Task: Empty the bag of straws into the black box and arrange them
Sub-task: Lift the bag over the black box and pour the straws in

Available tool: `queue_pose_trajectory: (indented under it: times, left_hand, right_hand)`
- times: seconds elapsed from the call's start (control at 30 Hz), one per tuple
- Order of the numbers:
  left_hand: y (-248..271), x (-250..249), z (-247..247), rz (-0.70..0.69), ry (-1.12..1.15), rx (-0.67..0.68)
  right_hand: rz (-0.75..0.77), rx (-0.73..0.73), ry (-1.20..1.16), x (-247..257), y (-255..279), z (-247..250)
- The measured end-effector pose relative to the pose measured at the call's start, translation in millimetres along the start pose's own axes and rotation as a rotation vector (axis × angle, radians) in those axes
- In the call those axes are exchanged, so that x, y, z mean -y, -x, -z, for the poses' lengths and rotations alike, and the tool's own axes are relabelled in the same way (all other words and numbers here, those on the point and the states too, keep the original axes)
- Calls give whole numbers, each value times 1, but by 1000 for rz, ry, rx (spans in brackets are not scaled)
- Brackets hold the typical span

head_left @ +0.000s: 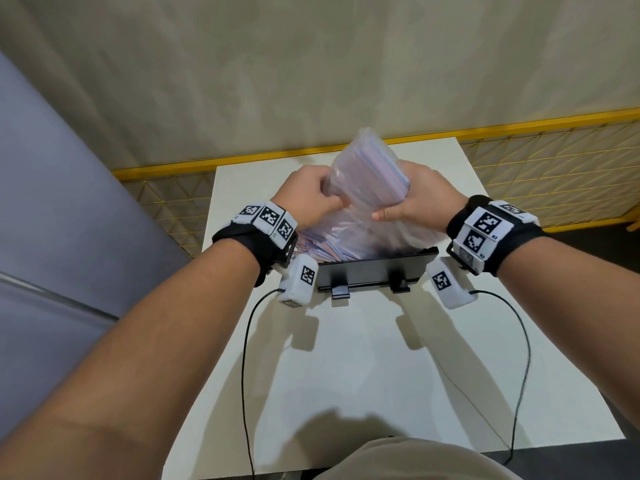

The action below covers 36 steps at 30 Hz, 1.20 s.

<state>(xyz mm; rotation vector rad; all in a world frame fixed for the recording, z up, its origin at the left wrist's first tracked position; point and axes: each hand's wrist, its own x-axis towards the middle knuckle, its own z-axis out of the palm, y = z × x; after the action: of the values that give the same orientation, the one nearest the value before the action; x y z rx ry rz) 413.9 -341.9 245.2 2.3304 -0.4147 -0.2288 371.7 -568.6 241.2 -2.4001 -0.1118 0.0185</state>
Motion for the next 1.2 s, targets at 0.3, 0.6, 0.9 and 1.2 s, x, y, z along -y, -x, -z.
queue_pose_trajectory:
  times: [0.3,0.6,0.9,1.2]
  left_hand:
    - [1,9,-9,-20,58,0]
    - [8,-1,-6,14,-147,35]
    - [10,8,-4,76,140,92]
    - [9,1,-1,70,271,16]
  right_hand:
    - [-109,15,116,-7,4,3]
    - [-71,42,104,-3,1,-2]
    - [-129,-2,-58,-3,1,-1]
    - [-144,26,-103,1,-1,3]
